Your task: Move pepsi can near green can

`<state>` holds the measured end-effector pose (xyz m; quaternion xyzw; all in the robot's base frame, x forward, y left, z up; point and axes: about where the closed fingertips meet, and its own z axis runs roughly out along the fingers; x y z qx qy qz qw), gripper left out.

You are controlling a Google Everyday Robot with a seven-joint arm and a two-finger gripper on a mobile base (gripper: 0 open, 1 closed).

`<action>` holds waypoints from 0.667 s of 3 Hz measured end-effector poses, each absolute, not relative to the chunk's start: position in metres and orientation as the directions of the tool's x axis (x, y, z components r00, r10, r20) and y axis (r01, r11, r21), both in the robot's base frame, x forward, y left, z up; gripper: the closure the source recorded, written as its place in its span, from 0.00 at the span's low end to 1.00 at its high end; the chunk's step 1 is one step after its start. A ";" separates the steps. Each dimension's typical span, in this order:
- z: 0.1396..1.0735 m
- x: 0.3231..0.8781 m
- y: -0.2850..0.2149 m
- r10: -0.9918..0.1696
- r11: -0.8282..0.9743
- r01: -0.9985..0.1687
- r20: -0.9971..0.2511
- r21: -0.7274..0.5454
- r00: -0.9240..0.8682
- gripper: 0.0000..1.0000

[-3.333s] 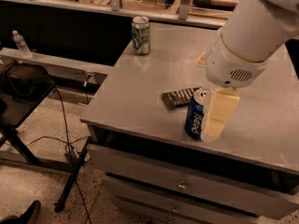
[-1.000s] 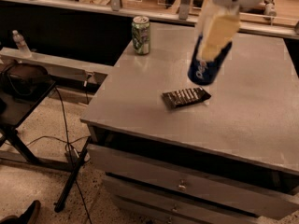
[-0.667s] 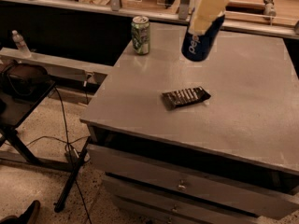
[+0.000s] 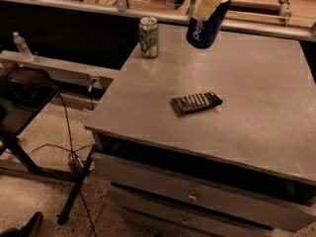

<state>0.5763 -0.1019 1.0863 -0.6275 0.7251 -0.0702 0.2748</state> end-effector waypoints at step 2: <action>1.069 0.642 -0.051 -0.976 0.060 -0.874 -0.211 -0.482 0.049 1.00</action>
Offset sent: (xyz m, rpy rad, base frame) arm 0.1089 0.0776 -0.0267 -0.1608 0.0046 0.1705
